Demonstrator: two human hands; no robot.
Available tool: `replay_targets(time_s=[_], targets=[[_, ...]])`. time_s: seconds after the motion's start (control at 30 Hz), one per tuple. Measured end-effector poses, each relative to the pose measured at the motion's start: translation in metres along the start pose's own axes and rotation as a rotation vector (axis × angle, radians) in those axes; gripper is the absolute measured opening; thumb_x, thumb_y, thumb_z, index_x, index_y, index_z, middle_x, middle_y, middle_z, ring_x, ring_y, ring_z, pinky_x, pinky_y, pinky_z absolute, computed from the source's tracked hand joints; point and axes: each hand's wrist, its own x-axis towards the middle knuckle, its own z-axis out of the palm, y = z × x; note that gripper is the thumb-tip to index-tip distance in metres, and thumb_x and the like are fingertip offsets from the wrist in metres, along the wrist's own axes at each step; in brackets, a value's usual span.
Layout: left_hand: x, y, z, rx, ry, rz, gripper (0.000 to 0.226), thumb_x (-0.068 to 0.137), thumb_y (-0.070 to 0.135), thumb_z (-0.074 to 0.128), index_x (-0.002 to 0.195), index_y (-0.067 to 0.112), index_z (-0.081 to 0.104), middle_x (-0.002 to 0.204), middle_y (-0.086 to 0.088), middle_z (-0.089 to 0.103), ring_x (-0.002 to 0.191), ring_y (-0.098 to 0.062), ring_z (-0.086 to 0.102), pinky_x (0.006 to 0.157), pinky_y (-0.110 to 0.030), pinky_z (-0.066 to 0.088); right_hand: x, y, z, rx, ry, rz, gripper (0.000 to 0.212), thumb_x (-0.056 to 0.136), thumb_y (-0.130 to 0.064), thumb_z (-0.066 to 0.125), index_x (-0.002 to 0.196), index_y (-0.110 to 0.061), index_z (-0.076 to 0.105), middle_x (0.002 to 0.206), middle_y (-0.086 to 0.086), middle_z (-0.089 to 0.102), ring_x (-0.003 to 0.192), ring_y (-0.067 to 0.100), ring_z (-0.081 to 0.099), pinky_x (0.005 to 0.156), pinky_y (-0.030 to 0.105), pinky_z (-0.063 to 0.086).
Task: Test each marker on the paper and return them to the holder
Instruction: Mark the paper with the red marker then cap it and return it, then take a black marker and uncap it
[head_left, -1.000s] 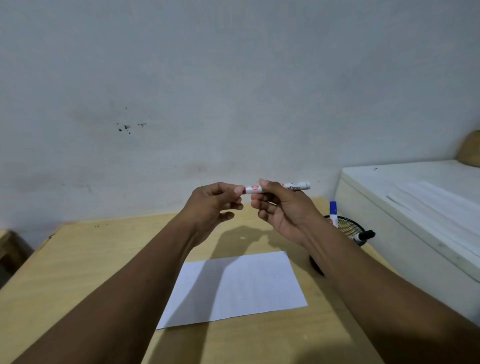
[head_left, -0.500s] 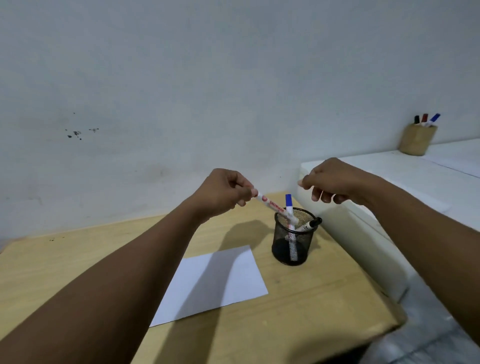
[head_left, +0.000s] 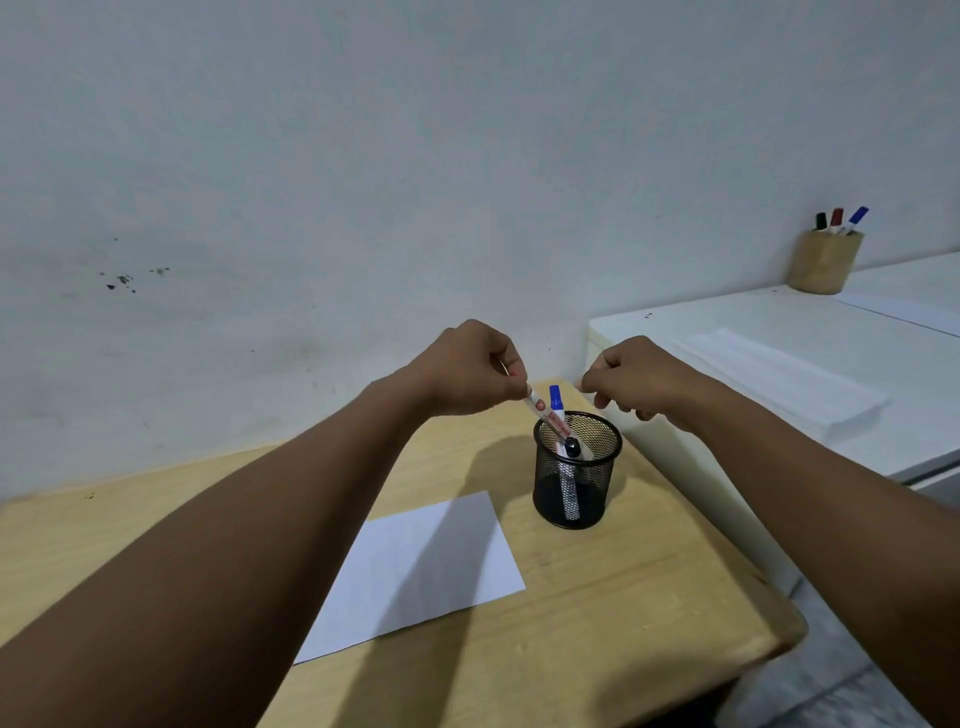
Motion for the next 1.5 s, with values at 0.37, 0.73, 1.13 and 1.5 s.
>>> replay_targets(time_s=[0.37,0.73,1.13,1.5], targets=[[-0.006,0.016,0.028,0.030,-0.229,0.047,0.035,0.075,0.033,0.084,0.108,0.029,0.073,0.091,0.003,0.065,0.078,-0.012,0.061,0.067,-0.025,0.046,0.000,0.013,0.006,0.019,0.011,0.037,0.022,0.087,-0.009,0.062,0.098,0.006,0.073,0.088,0.013,0.069,0.070,0.023,0.048,0.055,0.028,0.034],[-0.012,0.015,0.033,0.138,0.099,0.187,0.017,0.081,0.033,0.082,0.088,0.017,0.082,0.082,0.009,0.064,0.072,0.004,0.055,0.074,-0.029,0.051,-0.016,0.001,0.019,0.076,0.042,-0.041,0.007,0.085,-0.010,0.063,0.080,-0.009,0.069,0.079,0.010,0.061,0.066,0.021,0.047,0.051,0.026,0.034],[-0.045,-0.015,-0.058,-0.404,0.391,-0.116,0.023,0.098,0.032,0.061,0.085,0.013,0.068,0.079,-0.003,0.071,0.064,-0.017,0.065,0.060,-0.028,0.044,-0.026,-0.065,0.040,0.592,-0.246,-0.299,0.013,0.098,-0.020,0.064,0.104,-0.011,0.073,0.089,0.011,0.080,0.080,0.023,0.075,0.070,0.033,0.052],[-0.141,-0.108,-0.087,-0.553,0.502,-0.391,0.044,0.103,0.040,0.048,0.062,0.026,0.054,0.063,-0.003,0.055,0.055,-0.020,0.055,0.062,-0.033,0.037,-0.045,-0.118,0.158,1.161,-0.755,-0.102,0.051,0.081,-0.028,0.069,0.125,-0.002,0.070,0.100,0.018,0.077,0.088,0.029,0.076,0.076,0.034,0.059]])
